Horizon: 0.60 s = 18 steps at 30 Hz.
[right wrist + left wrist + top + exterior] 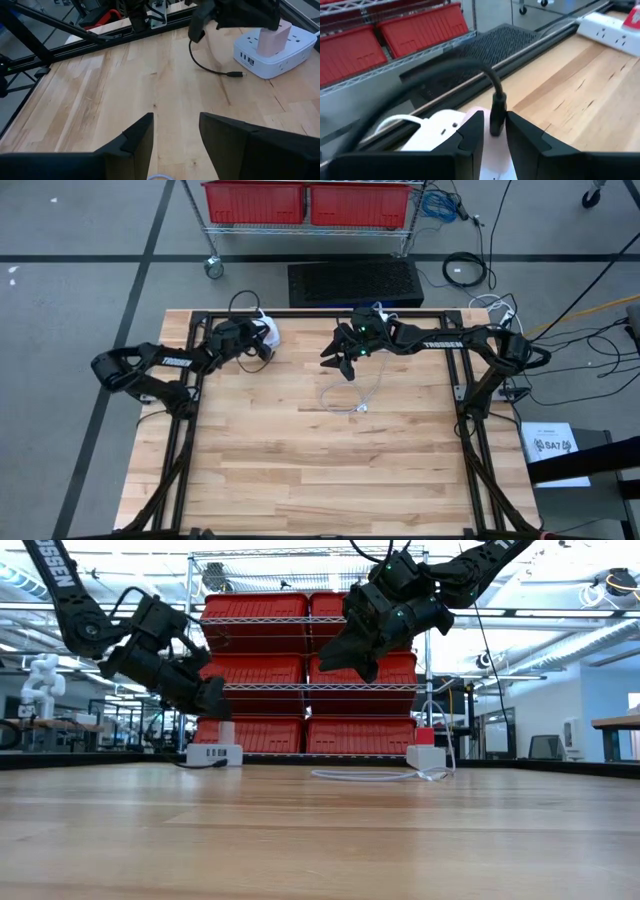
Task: Insert USB
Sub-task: Insert the black charger cable into the orange charger adapter
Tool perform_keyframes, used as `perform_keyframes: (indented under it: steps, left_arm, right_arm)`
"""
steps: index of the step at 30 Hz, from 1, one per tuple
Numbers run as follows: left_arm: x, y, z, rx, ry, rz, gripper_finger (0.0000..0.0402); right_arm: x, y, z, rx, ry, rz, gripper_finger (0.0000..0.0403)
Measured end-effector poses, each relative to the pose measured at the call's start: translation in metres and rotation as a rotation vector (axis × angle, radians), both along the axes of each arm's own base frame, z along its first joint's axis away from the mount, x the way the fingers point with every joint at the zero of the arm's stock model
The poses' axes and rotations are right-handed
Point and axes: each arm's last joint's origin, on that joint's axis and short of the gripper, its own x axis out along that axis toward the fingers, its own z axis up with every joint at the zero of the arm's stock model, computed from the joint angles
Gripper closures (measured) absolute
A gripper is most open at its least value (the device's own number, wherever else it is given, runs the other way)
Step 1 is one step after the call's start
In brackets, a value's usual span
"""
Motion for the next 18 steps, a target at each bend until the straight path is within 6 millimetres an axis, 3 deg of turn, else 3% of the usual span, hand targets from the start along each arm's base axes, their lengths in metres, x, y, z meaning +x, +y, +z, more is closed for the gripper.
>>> perform_keyframes:
  steps: [11, 14, 18]
  left_arm:
    - [0.016, 0.013, 0.002, -0.005, 0.006, -0.021, 0.0384]
    - [0.016, 0.013, 0.004, -0.013, -0.007, -0.018, 0.036]
    - [0.017, 0.013, 0.004, -0.037, -0.04, -0.008, 0.0294]
  right_arm:
    - [0.0, 0.0, 0.0, 0.0, 0.0, 0.0, 0.0252]
    - [0.0, 0.0, 0.0, 0.0, 0.0, 0.0, 0.0252]
    - [0.0, 0.0, 0.0, 0.001, 0.0, 0.0, 0.0252]
